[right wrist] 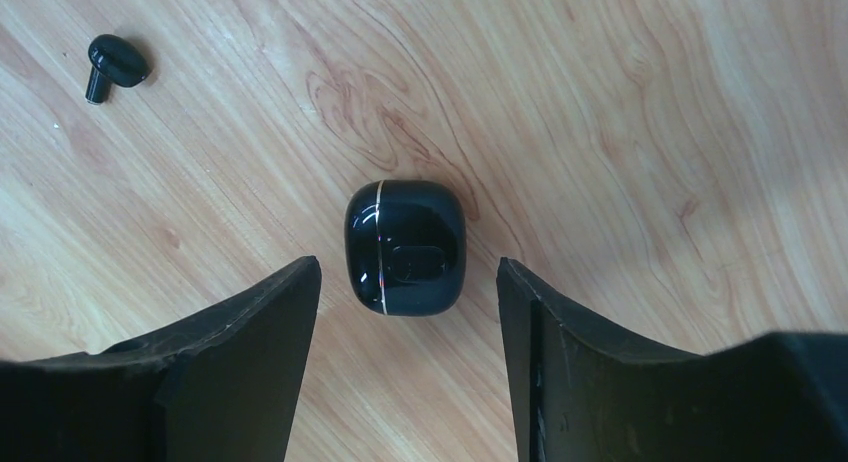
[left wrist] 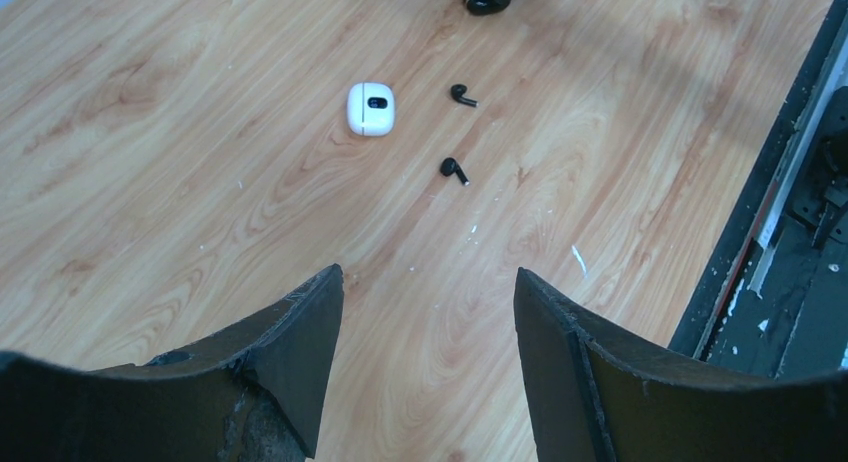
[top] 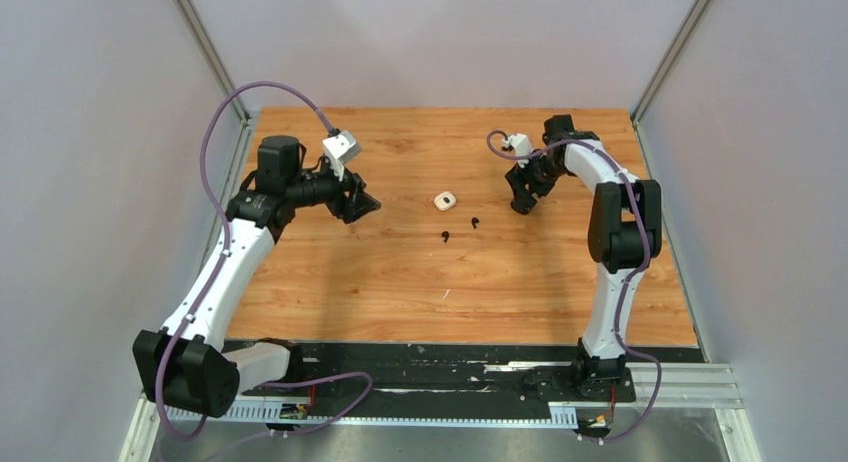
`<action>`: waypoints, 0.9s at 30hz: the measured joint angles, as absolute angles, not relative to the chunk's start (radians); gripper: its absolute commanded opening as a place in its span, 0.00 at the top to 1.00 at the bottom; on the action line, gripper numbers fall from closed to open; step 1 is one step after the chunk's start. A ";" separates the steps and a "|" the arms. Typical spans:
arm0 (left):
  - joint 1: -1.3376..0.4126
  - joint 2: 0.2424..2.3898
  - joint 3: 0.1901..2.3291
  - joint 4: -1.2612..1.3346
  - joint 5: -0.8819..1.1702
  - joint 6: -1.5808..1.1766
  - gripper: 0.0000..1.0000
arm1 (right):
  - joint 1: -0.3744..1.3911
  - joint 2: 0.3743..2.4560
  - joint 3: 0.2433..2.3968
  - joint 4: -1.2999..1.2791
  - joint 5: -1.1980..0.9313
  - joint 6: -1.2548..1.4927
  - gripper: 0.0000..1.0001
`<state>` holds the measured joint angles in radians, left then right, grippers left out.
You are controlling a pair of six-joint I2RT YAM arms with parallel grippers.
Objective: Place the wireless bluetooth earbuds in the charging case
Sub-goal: Pick up the charging case at the center of the board.
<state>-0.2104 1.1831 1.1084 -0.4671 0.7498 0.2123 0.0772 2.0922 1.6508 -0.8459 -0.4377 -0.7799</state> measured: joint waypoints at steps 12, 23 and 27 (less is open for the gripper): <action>-0.210 1.196 1.108 -0.389 0.688 0.105 0.30 | 0.115 2.131 1.637 -0.831 -0.424 -0.715 0.62; -0.210 1.218 1.110 -0.385 0.667 0.066 0.30 | 0.125 2.051 1.493 -0.692 -0.360 0.027 0.78; -0.210 1.231 1.133 -0.419 0.659 0.079 0.30 | 0.160 2.013 1.437 -0.723 -0.360 0.238 0.48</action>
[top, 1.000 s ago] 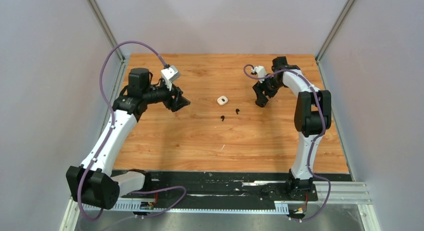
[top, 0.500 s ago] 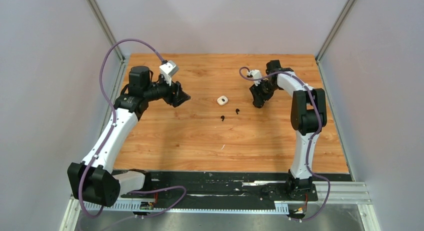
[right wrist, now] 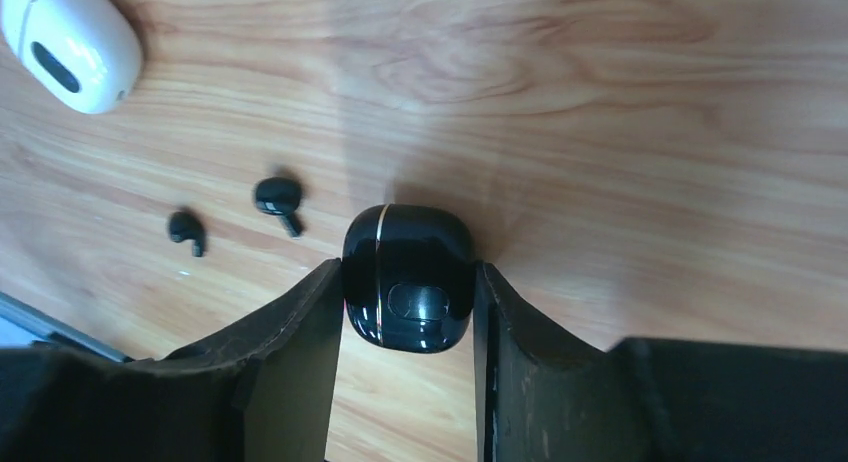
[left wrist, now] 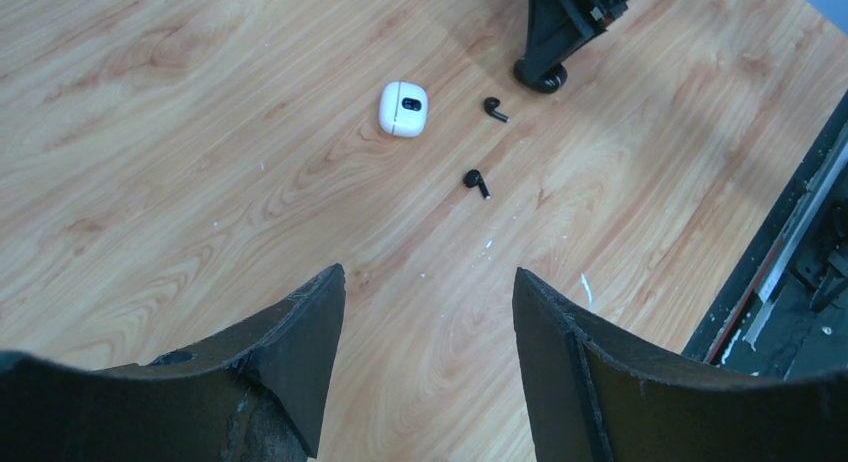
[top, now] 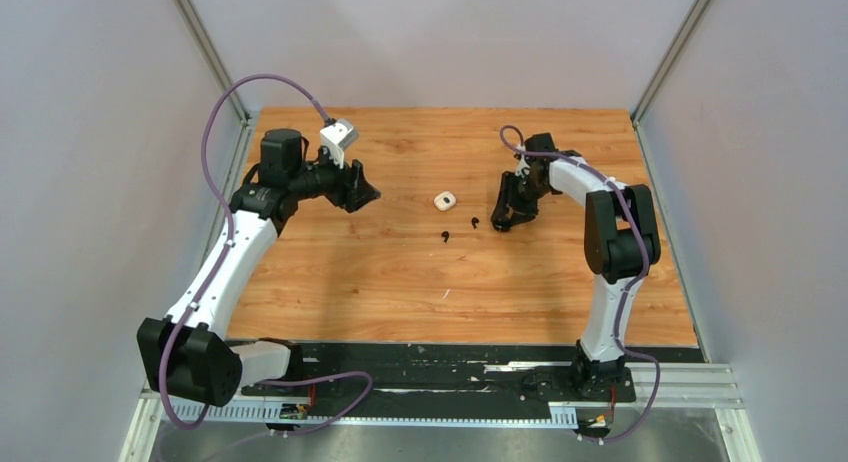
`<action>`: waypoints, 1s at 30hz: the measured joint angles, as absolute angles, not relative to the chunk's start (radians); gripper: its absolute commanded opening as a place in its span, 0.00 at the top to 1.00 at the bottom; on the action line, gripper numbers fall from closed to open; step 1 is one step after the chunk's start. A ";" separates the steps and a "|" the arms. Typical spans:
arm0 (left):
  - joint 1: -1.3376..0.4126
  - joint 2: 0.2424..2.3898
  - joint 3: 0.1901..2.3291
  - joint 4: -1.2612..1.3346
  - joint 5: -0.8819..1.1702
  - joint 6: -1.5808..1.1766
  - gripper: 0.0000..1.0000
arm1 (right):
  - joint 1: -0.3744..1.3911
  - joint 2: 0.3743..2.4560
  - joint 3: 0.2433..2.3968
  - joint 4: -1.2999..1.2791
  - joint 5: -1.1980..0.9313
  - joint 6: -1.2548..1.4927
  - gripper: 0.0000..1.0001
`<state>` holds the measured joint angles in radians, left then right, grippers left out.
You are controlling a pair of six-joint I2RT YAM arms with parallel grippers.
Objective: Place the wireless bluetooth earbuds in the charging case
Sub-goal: Pick up the charging case at the center of the board.
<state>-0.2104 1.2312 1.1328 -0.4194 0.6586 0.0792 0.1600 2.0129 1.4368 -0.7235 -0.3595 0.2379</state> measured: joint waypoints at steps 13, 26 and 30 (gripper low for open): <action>-0.211 1.273 1.196 -0.535 0.645 0.145 0.30 | 0.104 2.010 1.546 -0.778 -0.626 0.293 0.00; -0.214 1.274 1.205 -0.614 0.645 0.280 0.30 | 0.158 2.009 1.709 -0.929 -0.847 -1.001 0.31; -0.214 1.273 1.205 -0.612 0.636 0.282 0.30 | 0.216 2.011 1.707 -0.953 -0.795 -1.128 0.36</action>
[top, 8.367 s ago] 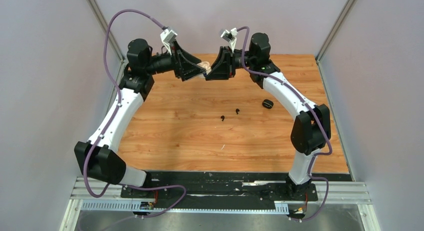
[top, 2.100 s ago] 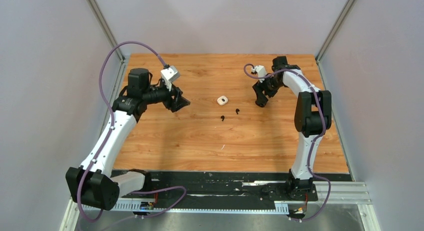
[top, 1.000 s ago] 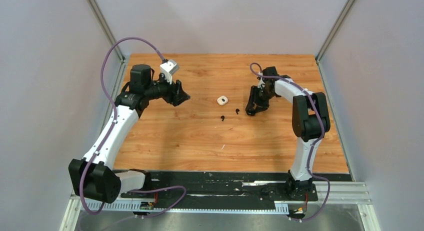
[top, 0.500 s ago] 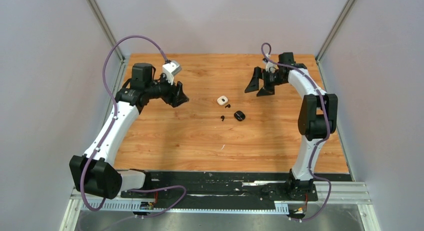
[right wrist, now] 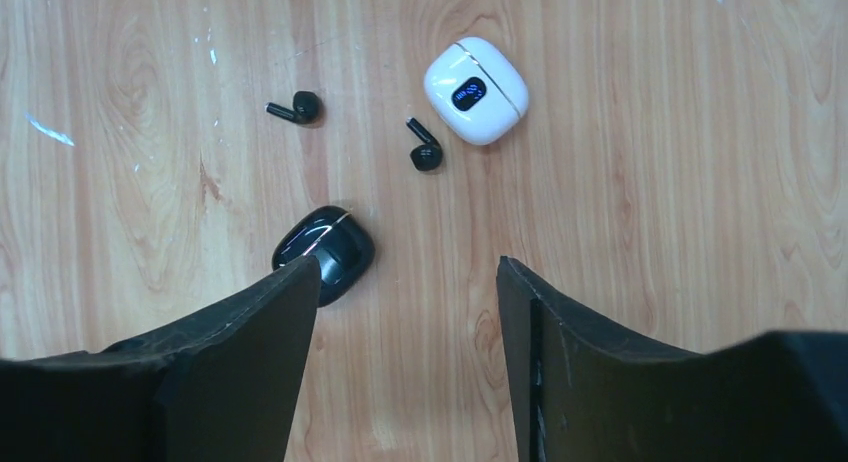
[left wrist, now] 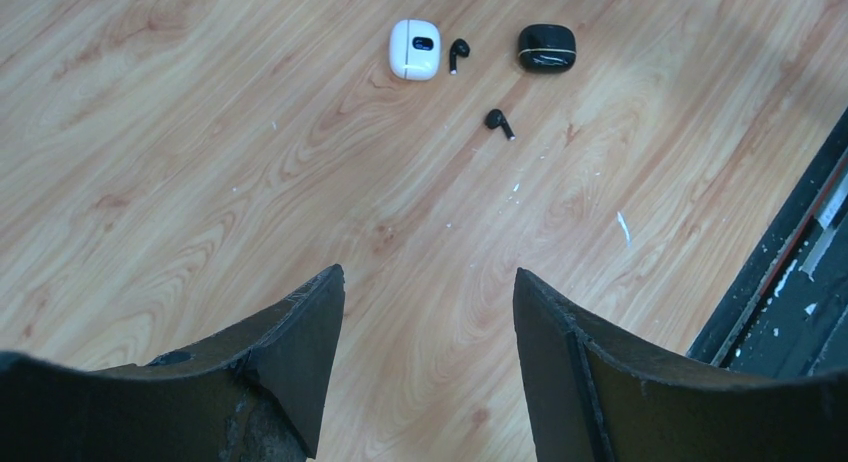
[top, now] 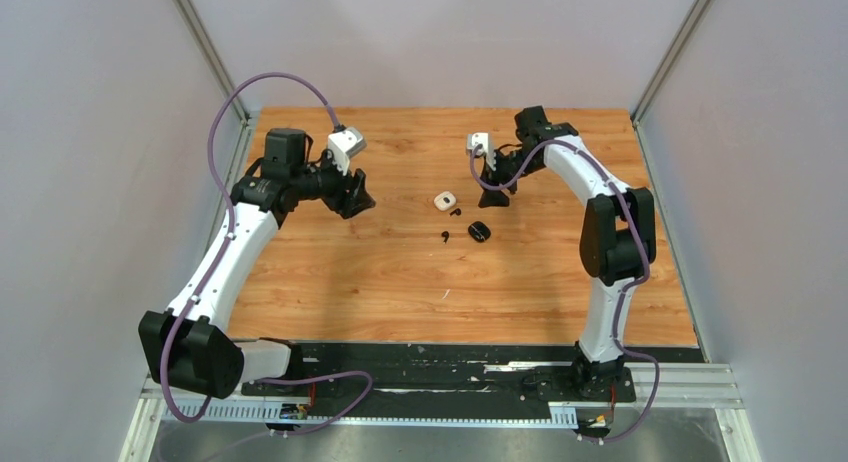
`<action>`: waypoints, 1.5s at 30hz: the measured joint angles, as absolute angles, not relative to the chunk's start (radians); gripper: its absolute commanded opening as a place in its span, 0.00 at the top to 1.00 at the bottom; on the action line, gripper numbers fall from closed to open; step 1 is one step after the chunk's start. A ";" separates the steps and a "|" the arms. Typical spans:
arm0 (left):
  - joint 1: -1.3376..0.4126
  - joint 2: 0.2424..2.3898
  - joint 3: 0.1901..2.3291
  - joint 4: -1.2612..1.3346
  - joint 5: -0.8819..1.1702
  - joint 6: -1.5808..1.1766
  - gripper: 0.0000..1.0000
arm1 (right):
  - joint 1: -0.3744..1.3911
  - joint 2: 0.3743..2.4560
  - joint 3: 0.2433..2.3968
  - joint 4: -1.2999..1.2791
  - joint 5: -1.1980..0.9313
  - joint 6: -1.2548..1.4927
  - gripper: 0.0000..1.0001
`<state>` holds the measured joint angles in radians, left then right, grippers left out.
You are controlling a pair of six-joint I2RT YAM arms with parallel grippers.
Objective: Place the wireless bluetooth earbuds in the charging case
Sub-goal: Pick up the charging case at the center of the board.
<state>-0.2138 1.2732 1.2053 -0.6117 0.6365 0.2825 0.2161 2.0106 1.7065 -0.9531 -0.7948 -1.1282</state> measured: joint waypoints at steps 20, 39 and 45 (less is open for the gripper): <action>-0.214 1.271 1.203 -0.566 0.619 0.194 0.30 | 0.265 2.073 1.565 -0.866 -0.539 -1.249 0.39; -0.214 1.270 1.190 -0.556 0.624 0.176 0.30 | 0.368 2.054 1.487 -0.843 -0.552 -1.217 0.36; -0.214 1.270 1.190 -0.547 0.624 0.162 0.30 | 0.386 2.053 1.488 -0.858 -0.573 -1.222 0.33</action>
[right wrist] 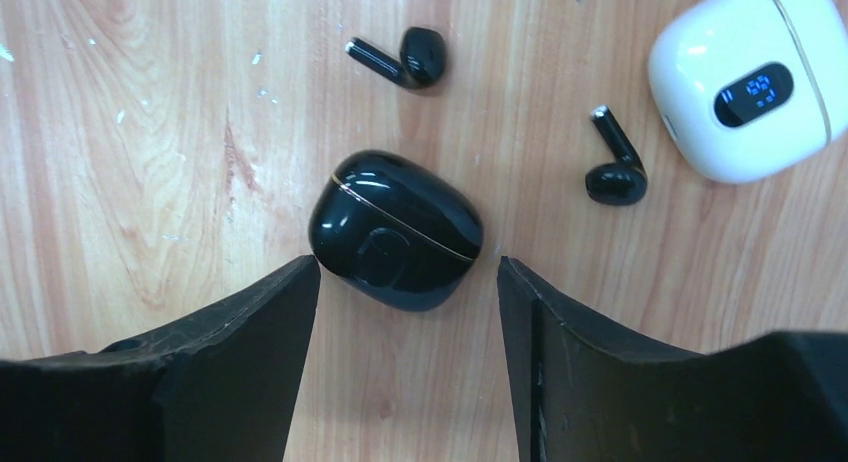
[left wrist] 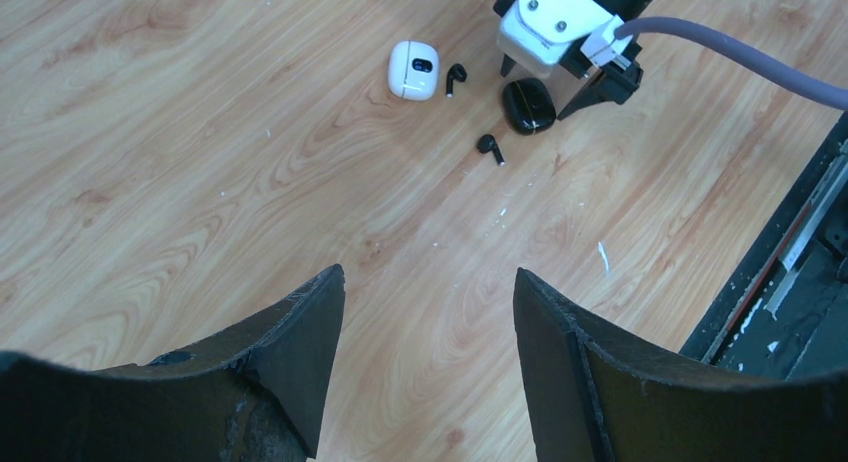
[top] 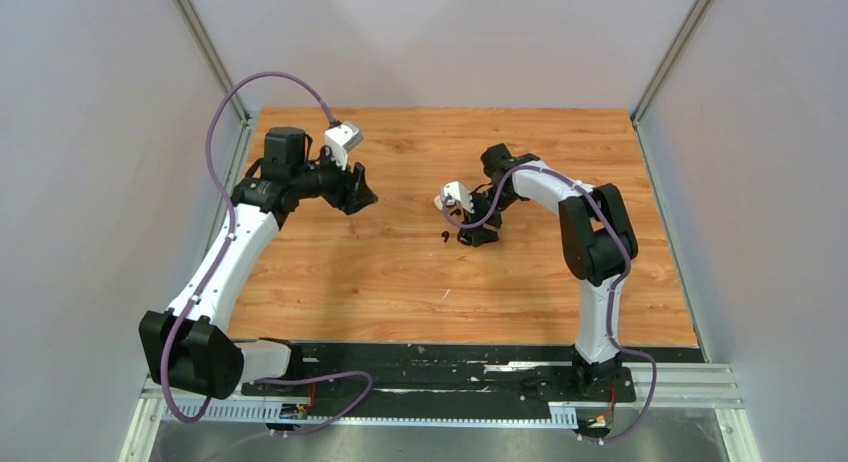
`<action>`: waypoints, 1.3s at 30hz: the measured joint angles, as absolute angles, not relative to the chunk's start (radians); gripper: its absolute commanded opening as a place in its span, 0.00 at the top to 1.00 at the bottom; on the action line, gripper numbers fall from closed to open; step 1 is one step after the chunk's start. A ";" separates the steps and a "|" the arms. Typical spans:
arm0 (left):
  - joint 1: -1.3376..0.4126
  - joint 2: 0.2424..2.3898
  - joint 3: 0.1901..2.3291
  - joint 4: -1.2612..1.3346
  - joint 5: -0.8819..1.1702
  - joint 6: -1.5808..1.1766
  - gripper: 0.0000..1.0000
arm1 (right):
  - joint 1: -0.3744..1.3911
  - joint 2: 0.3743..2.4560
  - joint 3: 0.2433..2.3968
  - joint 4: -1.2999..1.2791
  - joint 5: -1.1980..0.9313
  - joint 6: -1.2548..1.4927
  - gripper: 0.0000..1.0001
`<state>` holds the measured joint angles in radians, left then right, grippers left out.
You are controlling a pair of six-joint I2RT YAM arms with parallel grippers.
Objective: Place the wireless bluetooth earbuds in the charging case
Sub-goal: Pick up the charging case at the center of the board.
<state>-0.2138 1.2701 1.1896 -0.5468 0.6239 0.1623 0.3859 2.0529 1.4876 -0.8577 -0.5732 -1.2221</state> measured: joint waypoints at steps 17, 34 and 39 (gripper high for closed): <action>-0.214 1.270 1.189 -0.538 0.628 0.157 0.30 | 0.417 2.054 1.499 -0.910 -0.616 -1.413 0.30; -0.214 1.270 1.181 -0.539 0.631 0.155 0.30 | 0.424 2.092 1.553 -1.016 -0.609 -1.662 0.33; -0.214 1.270 1.180 -0.539 0.631 0.155 0.30 | 0.433 2.094 1.553 -1.038 -0.597 -1.721 0.40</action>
<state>-0.2138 1.2701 1.1801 -0.5392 0.6312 0.1551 0.4332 2.0945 1.5528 -1.0378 -0.5972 -1.7206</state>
